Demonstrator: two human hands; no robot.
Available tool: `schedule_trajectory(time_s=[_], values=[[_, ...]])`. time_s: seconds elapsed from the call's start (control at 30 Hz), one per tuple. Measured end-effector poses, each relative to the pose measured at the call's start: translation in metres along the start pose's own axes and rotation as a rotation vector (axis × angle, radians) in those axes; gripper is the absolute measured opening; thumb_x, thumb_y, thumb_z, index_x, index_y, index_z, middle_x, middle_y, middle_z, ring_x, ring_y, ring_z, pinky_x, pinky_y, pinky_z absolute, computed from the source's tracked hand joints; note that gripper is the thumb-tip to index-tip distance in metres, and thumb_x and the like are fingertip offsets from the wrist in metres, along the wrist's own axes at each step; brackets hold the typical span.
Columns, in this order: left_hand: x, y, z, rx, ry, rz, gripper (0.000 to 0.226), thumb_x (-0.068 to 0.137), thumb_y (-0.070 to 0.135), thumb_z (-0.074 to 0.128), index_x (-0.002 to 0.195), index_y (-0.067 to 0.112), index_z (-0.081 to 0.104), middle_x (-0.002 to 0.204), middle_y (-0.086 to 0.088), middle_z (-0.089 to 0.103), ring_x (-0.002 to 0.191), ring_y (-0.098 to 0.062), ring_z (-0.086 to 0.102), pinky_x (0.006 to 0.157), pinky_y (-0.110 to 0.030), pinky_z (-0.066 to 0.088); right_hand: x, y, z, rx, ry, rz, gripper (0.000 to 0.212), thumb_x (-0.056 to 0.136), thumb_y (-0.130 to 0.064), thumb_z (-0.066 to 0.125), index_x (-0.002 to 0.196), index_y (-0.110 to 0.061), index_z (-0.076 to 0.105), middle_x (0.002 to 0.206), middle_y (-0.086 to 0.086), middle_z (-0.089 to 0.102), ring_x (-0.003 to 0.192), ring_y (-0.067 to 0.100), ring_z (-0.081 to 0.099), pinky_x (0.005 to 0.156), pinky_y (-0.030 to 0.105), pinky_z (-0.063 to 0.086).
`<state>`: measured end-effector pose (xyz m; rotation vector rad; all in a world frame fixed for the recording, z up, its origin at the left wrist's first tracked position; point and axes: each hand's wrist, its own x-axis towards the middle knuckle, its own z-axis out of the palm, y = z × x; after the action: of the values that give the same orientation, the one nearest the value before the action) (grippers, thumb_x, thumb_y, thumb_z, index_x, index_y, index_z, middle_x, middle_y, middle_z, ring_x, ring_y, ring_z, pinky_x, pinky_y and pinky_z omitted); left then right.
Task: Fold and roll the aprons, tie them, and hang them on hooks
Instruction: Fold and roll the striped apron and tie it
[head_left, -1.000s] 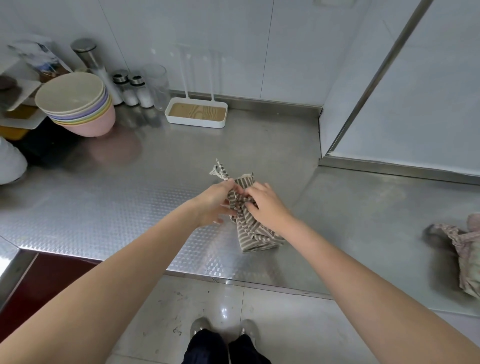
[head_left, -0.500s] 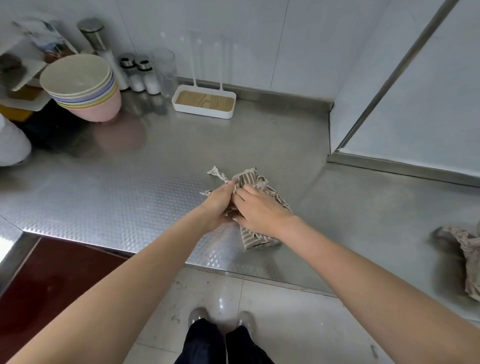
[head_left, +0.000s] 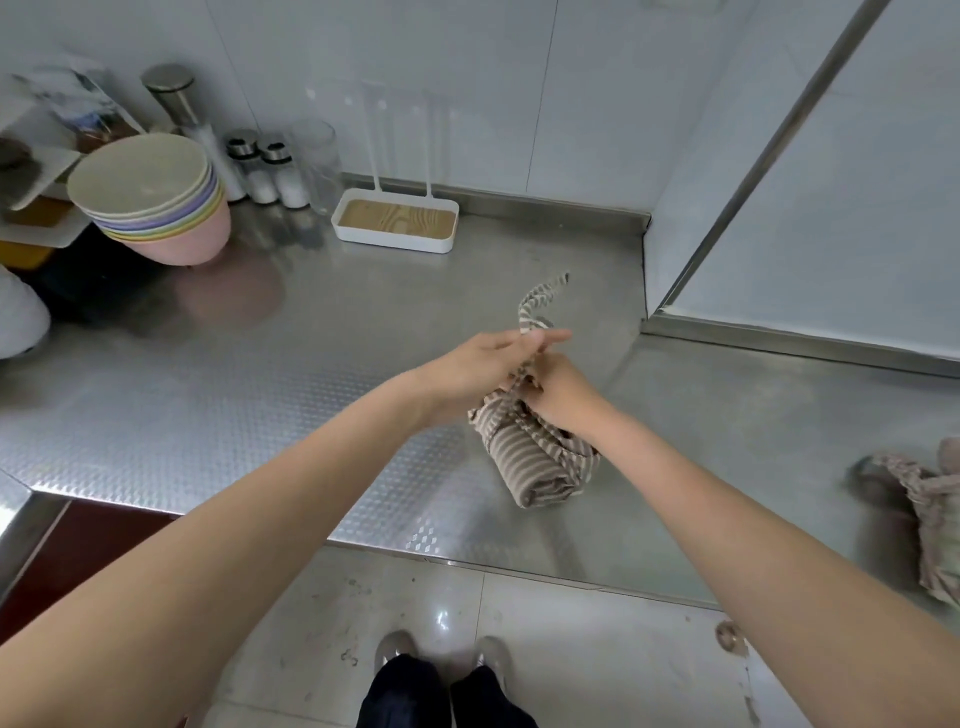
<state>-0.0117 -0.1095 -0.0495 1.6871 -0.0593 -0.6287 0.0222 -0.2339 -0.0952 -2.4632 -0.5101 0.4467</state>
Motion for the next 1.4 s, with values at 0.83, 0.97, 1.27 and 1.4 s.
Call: schedule_trajectory(time_s=[0.83, 0.97, 1.27, 1.4], values=[[0.021, -0.034, -0.005, 0.704, 0.241, -0.027, 0.032, 0.089, 0.023, 0.062, 0.112, 0.001, 0.059, 0.102, -0.013, 0.061, 0.102, -0.027, 0.058, 0.07, -0.02, 0.031, -0.015, 0.022, -0.005, 1.371, -0.205, 0.337, 0.038, 0.095, -0.025, 0.029, 0.09, -0.011, 0.065, 0.062, -0.003, 0.047, 0.063, 0.009, 0.041, 0.059, 0.024, 0.033], [0.027, -0.032, -0.006, 0.563, 0.254, -0.069, 0.018, 0.092, 0.012, 0.054, 0.094, -0.002, 0.065, 0.094, -0.02, 0.065, 0.087, -0.027, 0.057, 0.067, -0.025, 0.035, -0.019, 0.025, -0.016, 1.236, -0.341, 0.255, 0.025, 0.094, -0.017, 0.044, 0.085, -0.008, 0.066, 0.077, -0.002, 0.066, 0.07, 0.008, 0.059, 0.065, 0.022, 0.047], [0.037, -0.026, -0.003, -0.213, 0.221, -0.305, 0.026, 0.099, 0.025, 0.039, 0.093, 0.01, 0.059, 0.087, -0.006, 0.062, 0.083, -0.013, 0.051, 0.072, -0.024, 0.04, -0.008, 0.018, -0.003, 0.38, 0.323, 0.112, 0.038, 0.077, 0.004, 0.062, 0.061, -0.021, 0.037, 0.05, -0.001, 0.052, 0.029, 0.006, 0.048, 0.034, 0.015, 0.031], [0.046, -0.025, 0.005, -0.217, 0.31, -0.333, 0.02, 0.097, 0.029, 0.048, 0.093, 0.012, 0.058, 0.083, -0.003, 0.056, 0.075, -0.01, 0.051, 0.068, -0.022, 0.042, -0.009, 0.024, 0.009, 0.505, 0.435, 0.102, 0.042, 0.078, 0.003, 0.063, 0.056, -0.023, 0.038, 0.049, -0.007, 0.047, 0.035, 0.008, 0.051, 0.038, 0.019, 0.038]])
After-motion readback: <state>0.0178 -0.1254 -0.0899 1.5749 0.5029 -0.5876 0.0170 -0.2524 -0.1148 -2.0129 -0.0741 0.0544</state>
